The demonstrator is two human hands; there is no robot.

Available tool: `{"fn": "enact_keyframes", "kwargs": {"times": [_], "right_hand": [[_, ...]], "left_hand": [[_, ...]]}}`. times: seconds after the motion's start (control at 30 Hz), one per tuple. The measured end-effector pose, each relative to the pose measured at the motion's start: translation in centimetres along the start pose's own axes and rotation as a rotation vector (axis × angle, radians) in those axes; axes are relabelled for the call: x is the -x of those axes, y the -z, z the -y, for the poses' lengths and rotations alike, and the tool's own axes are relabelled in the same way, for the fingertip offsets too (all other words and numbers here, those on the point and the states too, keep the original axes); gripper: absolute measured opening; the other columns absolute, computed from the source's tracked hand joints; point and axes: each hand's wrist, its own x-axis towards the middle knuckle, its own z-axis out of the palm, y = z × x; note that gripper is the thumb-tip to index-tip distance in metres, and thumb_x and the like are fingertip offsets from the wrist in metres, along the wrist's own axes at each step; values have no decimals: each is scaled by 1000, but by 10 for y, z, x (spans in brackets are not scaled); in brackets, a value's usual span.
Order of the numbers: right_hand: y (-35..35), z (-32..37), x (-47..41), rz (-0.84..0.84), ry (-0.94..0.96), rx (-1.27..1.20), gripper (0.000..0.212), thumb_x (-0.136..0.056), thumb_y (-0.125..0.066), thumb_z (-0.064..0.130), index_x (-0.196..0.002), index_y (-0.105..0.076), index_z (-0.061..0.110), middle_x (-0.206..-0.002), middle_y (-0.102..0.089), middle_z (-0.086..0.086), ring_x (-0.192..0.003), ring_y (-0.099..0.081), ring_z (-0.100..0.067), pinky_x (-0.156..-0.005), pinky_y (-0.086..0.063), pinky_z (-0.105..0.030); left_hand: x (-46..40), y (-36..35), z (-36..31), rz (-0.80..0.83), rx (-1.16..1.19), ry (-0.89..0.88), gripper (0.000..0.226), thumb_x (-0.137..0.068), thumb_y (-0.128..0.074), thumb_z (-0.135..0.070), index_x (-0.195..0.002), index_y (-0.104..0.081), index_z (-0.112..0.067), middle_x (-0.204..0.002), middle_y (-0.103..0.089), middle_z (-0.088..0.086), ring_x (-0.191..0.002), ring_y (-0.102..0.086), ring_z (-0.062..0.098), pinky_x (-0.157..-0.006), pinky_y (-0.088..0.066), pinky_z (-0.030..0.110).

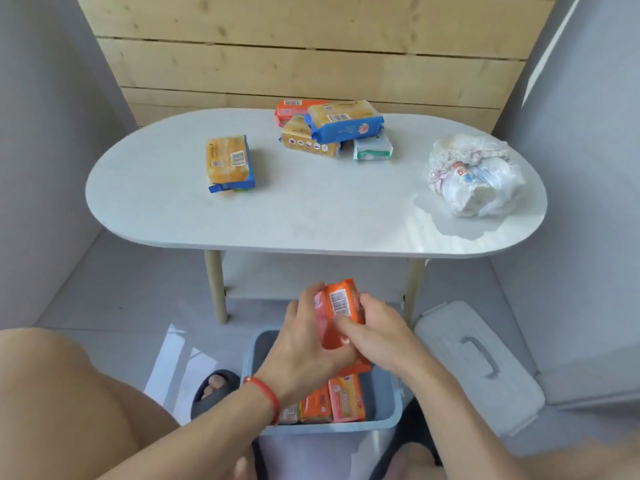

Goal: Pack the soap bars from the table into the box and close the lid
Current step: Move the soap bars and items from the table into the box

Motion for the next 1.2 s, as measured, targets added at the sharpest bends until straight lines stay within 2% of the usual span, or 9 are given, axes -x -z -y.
{"fn": "enact_keyframes", "kwargs": {"times": [0.13,0.23,0.37,0.47,0.73,0.87,0.97,1.1,1.2], "right_hand": [[6,-49,-8,-85,-184,227,24,-85,-57,45,-88,-63,22,-81,-71,4,-67,-67,-12,-59,-54,-29],[-3,-74,-9,-17,-295,405,36,-92,-57,47,-106,-62,14,-102,-74,-8,-88,-72,-26,-74,-60,-37],[-34,-85,-8,-80,-301,707,43,-93,-59,55,-115,-58,18,-110,-71,-4,-98,-71,-24,-67,-45,-30],[-64,-85,-14,-71,-285,767,36,-92,-66,42,-118,-57,18,-107,-68,-1,-96,-69,-21,-65,-43,-30],[-109,-110,-32,133,-366,950,54,-91,-71,16,-140,-50,10,-135,-60,-6,-125,-59,-24,-102,-49,-33],[-112,-106,-31,158,-413,857,61,-88,-77,26,-141,-49,12,-132,-61,-9,-120,-61,-25,-98,-51,-36],[-115,-103,-22,135,-397,847,86,-87,-77,32,-153,-30,6,-143,-47,-16,-126,-54,-29,-99,-52,-39],[-117,-110,-18,216,-410,743,62,-94,-71,30,-147,-44,11,-140,-49,-10,-125,-54,-25,-106,-49,-38],[-109,-110,-25,256,-504,614,44,-98,-64,33,-135,-52,13,-117,-57,-6,-112,-62,-22,-102,-53,-36]], "left_hand": [[-22,-14,41,176,-301,27,61,-78,-64,-43,-134,-41,-41,-123,-56,-5,-97,-64,11,-80,-52,24],[-27,-11,83,194,-574,102,49,-82,-58,-29,-130,-52,-18,-126,-58,8,-115,-56,26,-96,-50,38],[-14,-7,132,252,-887,122,49,-83,-50,-32,-130,-53,-19,-136,-48,3,-133,-38,24,-108,-38,39],[-10,-6,147,268,-889,115,50,-81,-49,-27,-130,-52,-16,-145,-39,6,-137,-33,26,-114,-30,38],[-14,-13,153,276,-911,139,52,-85,-49,-25,-136,-49,-13,-158,-27,7,-149,-19,26,-121,-20,44],[-11,-11,155,190,-837,90,44,-84,-47,-20,-127,-55,-13,-153,-35,7,-146,-25,25,-119,-25,41],[-7,-8,156,55,-726,43,46,-81,-51,-11,-127,-55,-12,-153,-33,7,-150,-21,27,-121,-28,38],[-4,-10,158,-6,-694,64,55,-82,-51,-6,-136,-48,-17,-159,-25,6,-153,-14,25,-117,-30,39],[-8,-11,154,5,-667,111,56,-76,-52,-4,-132,-50,-13,-158,-24,8,-151,-19,26,-116,-35,36]]}}
